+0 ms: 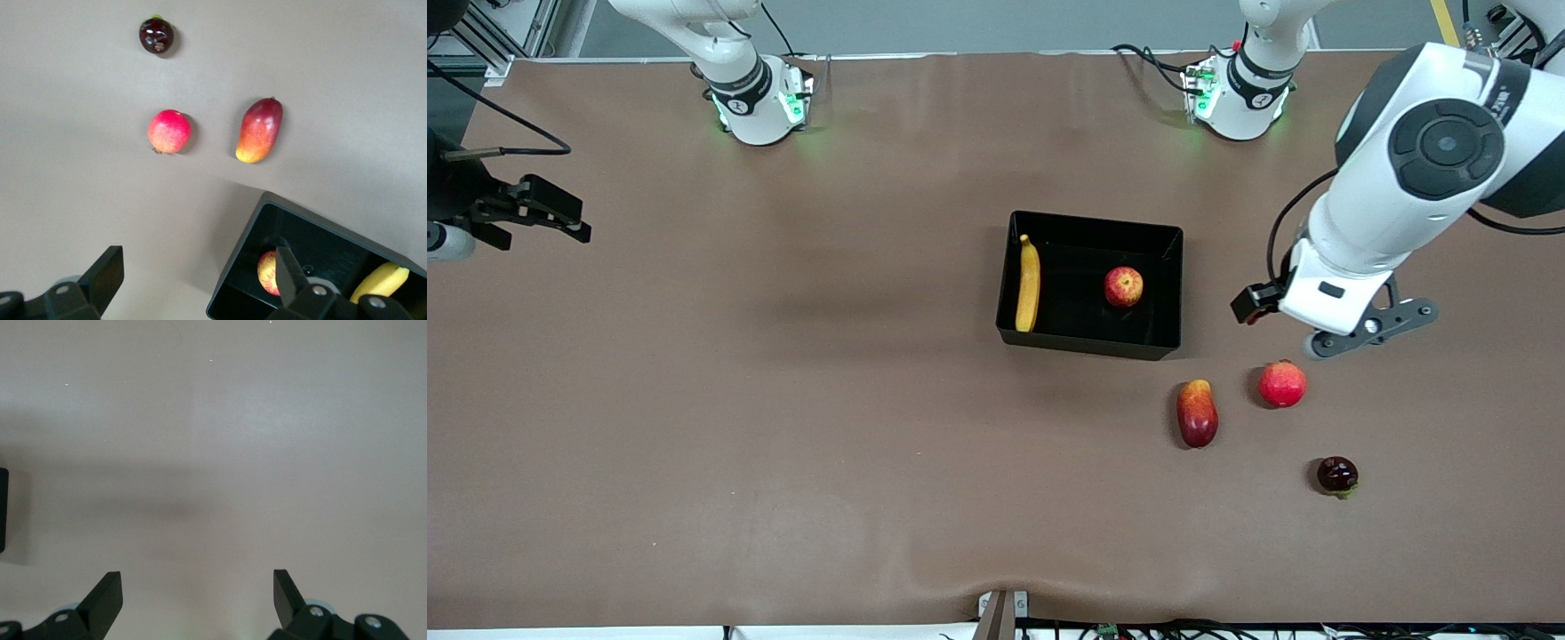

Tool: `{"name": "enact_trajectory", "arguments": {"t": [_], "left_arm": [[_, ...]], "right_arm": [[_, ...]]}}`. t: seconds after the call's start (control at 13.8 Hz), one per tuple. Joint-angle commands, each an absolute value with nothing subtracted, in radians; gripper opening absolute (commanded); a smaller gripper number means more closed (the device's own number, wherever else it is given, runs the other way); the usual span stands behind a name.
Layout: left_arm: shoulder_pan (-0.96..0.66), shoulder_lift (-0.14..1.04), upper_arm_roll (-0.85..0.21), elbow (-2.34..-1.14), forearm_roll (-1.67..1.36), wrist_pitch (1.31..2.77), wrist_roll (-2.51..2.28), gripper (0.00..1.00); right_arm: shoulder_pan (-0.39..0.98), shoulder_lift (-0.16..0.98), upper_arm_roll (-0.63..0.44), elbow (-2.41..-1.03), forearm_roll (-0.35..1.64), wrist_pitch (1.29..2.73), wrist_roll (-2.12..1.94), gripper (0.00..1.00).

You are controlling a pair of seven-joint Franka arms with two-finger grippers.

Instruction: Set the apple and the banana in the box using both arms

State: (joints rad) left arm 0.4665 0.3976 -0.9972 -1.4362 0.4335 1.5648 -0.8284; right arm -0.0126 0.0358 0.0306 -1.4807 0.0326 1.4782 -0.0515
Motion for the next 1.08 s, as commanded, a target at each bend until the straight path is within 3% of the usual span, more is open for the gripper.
{"name": "enact_trajectory", "arguments": {"t": [0.0,0.22,0.72,0.87,1.01], "left_arm": [[0.505,0.344,-1.003,-1.450,0.423,1.551,-0.819,1.00],[0.444,0.281,-0.889,-1.456,0.414,1.549,-0.682,1.00],[0.059,0.082,-0.248,-1.512,0.114,1.539,-0.303,1.00],[0.015,0.026,-0.154,-1.560,0.078,1.539,-0.236,1.00],[0.012,-0.017,-0.129,-1.597,0.052,1.539,-0.227,1.00]], "right_arm": [[-0.014,0.038,0.034,-1.471,0.040,1.476,-0.054,1.00],[-0.014,0.038,0.035,-1.471,0.040,1.476,-0.054,1.00],[-0.012,0.040,0.035,-1.471,0.038,1.476,-0.054,1.00],[-0.012,0.040,0.035,-1.471,0.038,1.476,-0.054,1.00],[-0.012,0.040,0.035,-1.471,0.038,1.476,-0.054,1.00]]}}
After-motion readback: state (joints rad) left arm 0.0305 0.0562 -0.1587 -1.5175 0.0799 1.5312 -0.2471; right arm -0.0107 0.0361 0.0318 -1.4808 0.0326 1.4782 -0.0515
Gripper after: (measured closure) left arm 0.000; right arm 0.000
